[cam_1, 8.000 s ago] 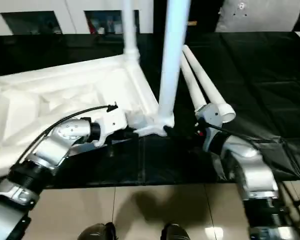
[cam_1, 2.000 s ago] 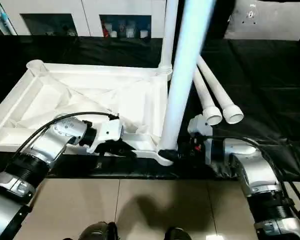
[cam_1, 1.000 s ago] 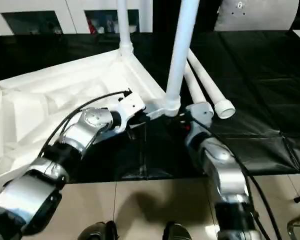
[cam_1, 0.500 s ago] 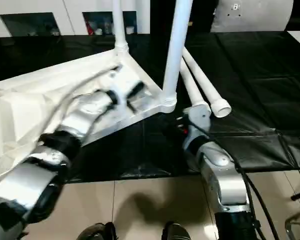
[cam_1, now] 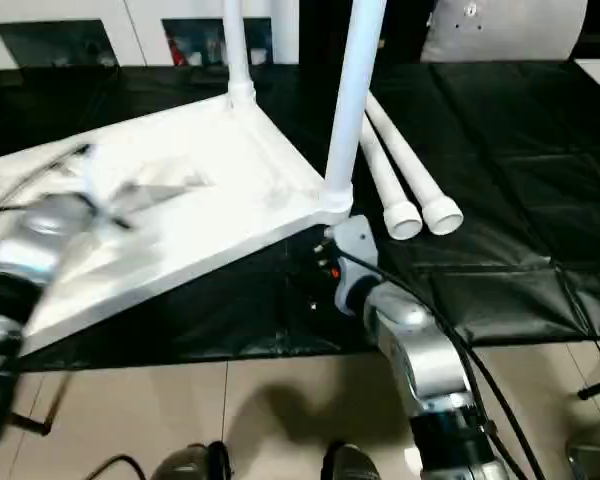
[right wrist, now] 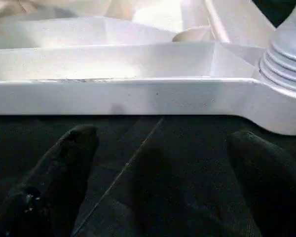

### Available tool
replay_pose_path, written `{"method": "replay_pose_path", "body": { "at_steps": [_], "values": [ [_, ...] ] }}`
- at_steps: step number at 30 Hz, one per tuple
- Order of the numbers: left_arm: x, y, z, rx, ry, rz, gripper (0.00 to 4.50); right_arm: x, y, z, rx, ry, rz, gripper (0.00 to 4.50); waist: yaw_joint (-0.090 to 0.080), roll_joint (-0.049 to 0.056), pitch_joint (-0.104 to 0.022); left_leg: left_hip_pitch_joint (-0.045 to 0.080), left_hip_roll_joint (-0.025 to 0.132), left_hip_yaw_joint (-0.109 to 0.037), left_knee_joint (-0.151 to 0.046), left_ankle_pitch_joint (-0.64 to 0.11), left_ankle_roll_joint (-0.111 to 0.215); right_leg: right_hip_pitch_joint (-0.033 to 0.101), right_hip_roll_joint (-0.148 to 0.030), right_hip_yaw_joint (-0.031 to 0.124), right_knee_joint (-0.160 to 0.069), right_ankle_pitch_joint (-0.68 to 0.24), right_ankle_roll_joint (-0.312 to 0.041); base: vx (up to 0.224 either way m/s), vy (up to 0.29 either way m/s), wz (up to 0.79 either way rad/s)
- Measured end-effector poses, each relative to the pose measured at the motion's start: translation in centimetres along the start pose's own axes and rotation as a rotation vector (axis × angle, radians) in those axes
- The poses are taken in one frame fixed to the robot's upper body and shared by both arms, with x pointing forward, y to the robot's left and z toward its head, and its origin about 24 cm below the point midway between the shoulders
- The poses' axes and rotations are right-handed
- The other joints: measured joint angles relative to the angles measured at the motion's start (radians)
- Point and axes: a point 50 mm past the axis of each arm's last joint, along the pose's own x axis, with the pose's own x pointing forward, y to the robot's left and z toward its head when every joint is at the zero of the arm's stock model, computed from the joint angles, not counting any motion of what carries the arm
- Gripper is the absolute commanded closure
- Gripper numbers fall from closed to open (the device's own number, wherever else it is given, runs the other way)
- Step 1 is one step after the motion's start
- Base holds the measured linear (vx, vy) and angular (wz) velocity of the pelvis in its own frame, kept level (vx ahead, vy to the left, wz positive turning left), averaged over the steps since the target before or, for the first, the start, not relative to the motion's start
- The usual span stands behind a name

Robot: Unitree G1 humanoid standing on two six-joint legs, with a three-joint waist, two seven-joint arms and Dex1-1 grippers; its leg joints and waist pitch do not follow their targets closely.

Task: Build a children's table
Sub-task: Rotate table base

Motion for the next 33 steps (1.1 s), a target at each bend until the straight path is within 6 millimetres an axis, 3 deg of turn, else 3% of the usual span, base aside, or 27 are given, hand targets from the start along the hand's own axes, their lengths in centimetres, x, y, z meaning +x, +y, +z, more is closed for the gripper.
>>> {"method": "replay_pose_path", "body": {
  "at_steps": [3,8,13,23,33],
  "values": [
    [-0.1,0.6,-1.0,0.017,0.050,0.013,3.95,0.4,-0.2,-0.2,-0.012,0.024,0.000,0.04,0.009,0.000,0.000,0.000,0.000,0.000,-0.001,0.000,0.000,0.000,0.000,0.000,0.000,0.000,0.000,0.000,0.000,0.00],
    [-0.1,0.6,-2.3,0.053,0.136,0.000,3.95,1.9,-0.1,0.3,-0.021,0.044,0.019,0.04,0.006,0.000,0.000,0.001,0.000,0.000,-0.001,0.001,-0.001,0.000,0.000,0.000,0.001,0.000,-0.001,0.000,0.000,0.00],
    [-0.6,0.1,-3.5,0.029,0.227,-0.201,3.95,2.9,0.0,0.4,-0.004,0.050,0.038,0.04,-0.004,-0.002,0.000,0.001,0.000,0.000,-0.001,0.001,-0.002,0.000,0.000,0.000,0.002,0.000,-0.001,0.000,0.000,0.00],
    [-2.1,-0.2,-2.9,0.078,0.175,-0.581,3.95,4.7,0.1,0.2,0.033,0.076,0.068,0.04,0.000,-0.004,-0.001,0.002,0.000,0.002,-0.001,0.001,-0.002,0.000,-0.001,0.001,0.001,0.000,-0.002,0.000,0.000,0.00],
    [-4.6,-4.2,-1.1,0.058,0.035,-1.004,3.95,5.0,-0.7,-0.1,0.039,0.083,0.049,0.04,-0.002,-0.004,-0.001,0.005,0.000,0.003,-0.001,0.003,-0.004,0.001,-0.001,0.002,0.003,0.002,-0.004,0.000,0.000,0.00]
  ]
}}
